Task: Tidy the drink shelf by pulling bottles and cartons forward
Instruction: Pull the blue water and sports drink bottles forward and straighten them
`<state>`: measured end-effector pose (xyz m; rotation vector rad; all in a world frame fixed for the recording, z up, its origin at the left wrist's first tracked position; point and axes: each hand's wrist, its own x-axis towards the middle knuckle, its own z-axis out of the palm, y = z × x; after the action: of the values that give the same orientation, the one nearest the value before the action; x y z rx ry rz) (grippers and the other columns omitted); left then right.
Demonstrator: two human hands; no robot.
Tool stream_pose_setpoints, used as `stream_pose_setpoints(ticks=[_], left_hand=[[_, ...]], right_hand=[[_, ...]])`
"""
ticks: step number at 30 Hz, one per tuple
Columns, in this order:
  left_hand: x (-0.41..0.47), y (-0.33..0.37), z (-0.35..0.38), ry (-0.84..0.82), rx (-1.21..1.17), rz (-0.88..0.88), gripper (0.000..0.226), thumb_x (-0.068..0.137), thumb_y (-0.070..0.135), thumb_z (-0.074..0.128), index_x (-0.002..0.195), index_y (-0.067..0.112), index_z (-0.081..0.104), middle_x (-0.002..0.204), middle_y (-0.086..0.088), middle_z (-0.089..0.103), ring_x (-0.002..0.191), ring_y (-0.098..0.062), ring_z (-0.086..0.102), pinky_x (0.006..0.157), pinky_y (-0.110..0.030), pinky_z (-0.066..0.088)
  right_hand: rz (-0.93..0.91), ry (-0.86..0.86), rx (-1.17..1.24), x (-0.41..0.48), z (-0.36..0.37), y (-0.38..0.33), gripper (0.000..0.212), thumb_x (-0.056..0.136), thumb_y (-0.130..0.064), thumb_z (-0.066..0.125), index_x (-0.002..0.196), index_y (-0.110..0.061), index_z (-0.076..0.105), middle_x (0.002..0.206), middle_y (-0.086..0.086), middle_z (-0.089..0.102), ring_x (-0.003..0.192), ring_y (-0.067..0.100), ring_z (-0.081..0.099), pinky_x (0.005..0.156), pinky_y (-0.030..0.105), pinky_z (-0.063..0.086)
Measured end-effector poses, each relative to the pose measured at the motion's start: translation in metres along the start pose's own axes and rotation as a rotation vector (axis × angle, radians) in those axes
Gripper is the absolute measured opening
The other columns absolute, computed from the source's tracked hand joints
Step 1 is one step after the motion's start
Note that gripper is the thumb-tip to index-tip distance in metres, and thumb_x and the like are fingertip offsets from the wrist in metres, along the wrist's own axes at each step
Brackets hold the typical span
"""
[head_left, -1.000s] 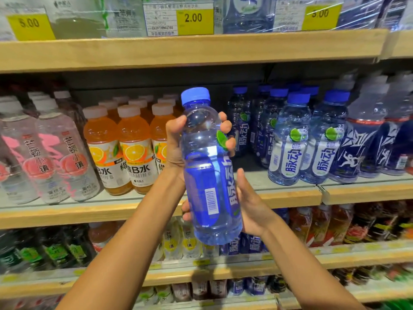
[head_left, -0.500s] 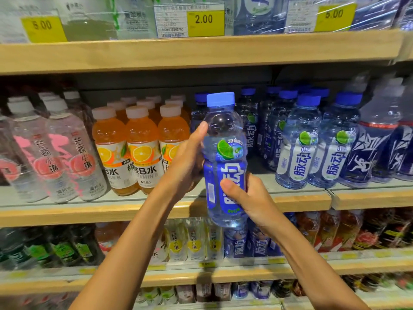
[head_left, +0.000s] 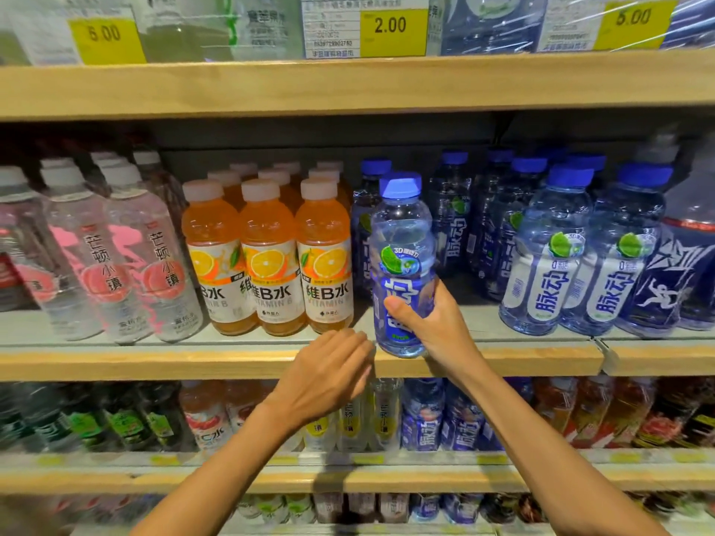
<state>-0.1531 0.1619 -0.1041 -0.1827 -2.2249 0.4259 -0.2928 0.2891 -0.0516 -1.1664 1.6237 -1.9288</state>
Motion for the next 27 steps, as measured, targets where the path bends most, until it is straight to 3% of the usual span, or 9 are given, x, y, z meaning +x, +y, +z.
stream_pose_setpoints(ticks=[2, 6, 8, 12, 16, 23, 27], left_hand=[[-0.006, -0.006, 0.006, -0.010, 0.031, 0.067, 0.026, 0.094, 0.019, 0.047, 0.110, 0.002, 0.057, 0.103, -0.016, 0.070, 0.090, -0.029, 0.067, 0.078, -0.036, 0.056], [-0.013, -0.011, 0.013, -0.002, 0.079, 0.108, 0.035, 0.097, 0.023, 0.043, 0.108, 0.003, 0.069, 0.108, -0.015, 0.071, 0.093, -0.027, 0.069, 0.082, -0.033, 0.057], [-0.014, -0.009, 0.014, 0.006, 0.088, 0.103, 0.037, 0.097, 0.023, 0.043, 0.106, 0.004, 0.072, 0.108, -0.013, 0.071, 0.093, -0.026, 0.070, 0.083, -0.033, 0.056], [-0.014, -0.008, 0.013, 0.013, 0.082, 0.086, 0.037, 0.097, 0.025, 0.043, 0.106, 0.004, 0.072, 0.108, -0.013, 0.071, 0.094, -0.027, 0.069, 0.084, -0.034, 0.055], [-0.013, -0.008, 0.013, 0.018, 0.076, 0.071, 0.035, 0.096, 0.025, 0.045, 0.107, 0.004, 0.071, 0.109, -0.013, 0.070, 0.095, -0.027, 0.069, 0.085, -0.034, 0.054], [-0.012, -0.007, 0.011, 0.010, 0.056, 0.047, 0.030, 0.093, 0.024, 0.052, 0.112, 0.004, 0.064, 0.110, -0.013, 0.069, 0.096, -0.027, 0.067, 0.084, -0.034, 0.054], [-0.009, -0.006, 0.008, -0.019, 0.036, 0.027, 0.029, 0.092, 0.023, 0.053, 0.107, 0.003, 0.069, 0.108, -0.013, 0.069, 0.096, -0.027, 0.067, 0.082, -0.035, 0.055]], right_hand=[[0.020, 0.008, -0.003, 0.007, 0.004, 0.005, 0.073, 0.062, -0.048, 0.074, 0.123, -0.017, 0.050, 0.117, 0.002, 0.065, 0.103, 0.011, 0.066, 0.084, 0.026, 0.055], [0.049, 0.003, -0.003, 0.021, 0.009, 0.012, 0.056, 0.062, -0.046, 0.075, 0.111, -0.027, 0.053, 0.109, -0.006, 0.068, 0.094, 0.004, 0.068, 0.073, 0.019, 0.055], [0.059, 0.020, -0.032, 0.030, 0.010, 0.013, 0.059, 0.059, -0.048, 0.077, 0.108, -0.027, 0.053, 0.108, -0.004, 0.068, 0.091, 0.003, 0.069, 0.071, 0.019, 0.055], [0.029, 0.060, -0.072, 0.045, 0.011, 0.016, 0.058, 0.066, -0.036, 0.081, 0.111, -0.020, 0.050, 0.098, -0.011, 0.066, 0.083, -0.005, 0.067, 0.063, 0.012, 0.052], [0.001, 0.091, -0.105, 0.055, 0.016, 0.023, 0.057, 0.072, -0.028, 0.081, 0.116, -0.023, 0.045, 0.100, -0.014, 0.064, 0.084, -0.008, 0.066, 0.064, 0.012, 0.052], [0.015, 0.108, -0.118, 0.076, 0.020, 0.033, 0.057, 0.074, -0.026, 0.080, 0.117, -0.025, 0.044, 0.110, -0.001, 0.063, 0.094, 0.002, 0.063, 0.076, 0.018, 0.054], [0.039, 0.111, -0.139, 0.083, 0.024, 0.033, 0.065, 0.076, -0.029, 0.078, 0.128, -0.015, 0.041, 0.125, 0.010, 0.058, 0.112, 0.022, 0.059, 0.095, 0.041, 0.051]])
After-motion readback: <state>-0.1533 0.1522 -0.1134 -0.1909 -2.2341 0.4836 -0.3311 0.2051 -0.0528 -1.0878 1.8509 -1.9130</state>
